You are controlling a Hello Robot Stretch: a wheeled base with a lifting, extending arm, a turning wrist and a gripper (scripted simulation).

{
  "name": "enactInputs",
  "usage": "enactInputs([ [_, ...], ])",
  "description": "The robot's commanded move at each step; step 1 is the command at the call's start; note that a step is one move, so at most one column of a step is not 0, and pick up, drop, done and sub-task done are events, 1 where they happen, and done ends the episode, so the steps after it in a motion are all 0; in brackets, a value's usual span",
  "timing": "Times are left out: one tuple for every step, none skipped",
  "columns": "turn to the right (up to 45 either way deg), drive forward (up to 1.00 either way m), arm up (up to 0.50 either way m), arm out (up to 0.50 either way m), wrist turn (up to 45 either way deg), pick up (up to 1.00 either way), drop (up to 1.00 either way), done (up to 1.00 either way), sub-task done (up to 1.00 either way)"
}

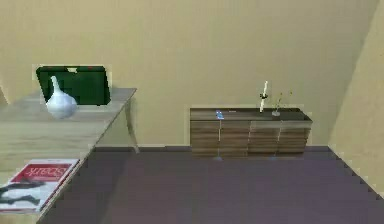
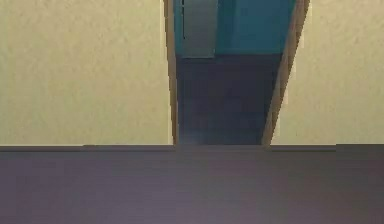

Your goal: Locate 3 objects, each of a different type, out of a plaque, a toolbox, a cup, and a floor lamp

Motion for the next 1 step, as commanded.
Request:
enactInputs([
  [0.0, 0.90, 0.00, 0.00, 0.0, 0.00, 0.00, 0.00, 0.00],
])
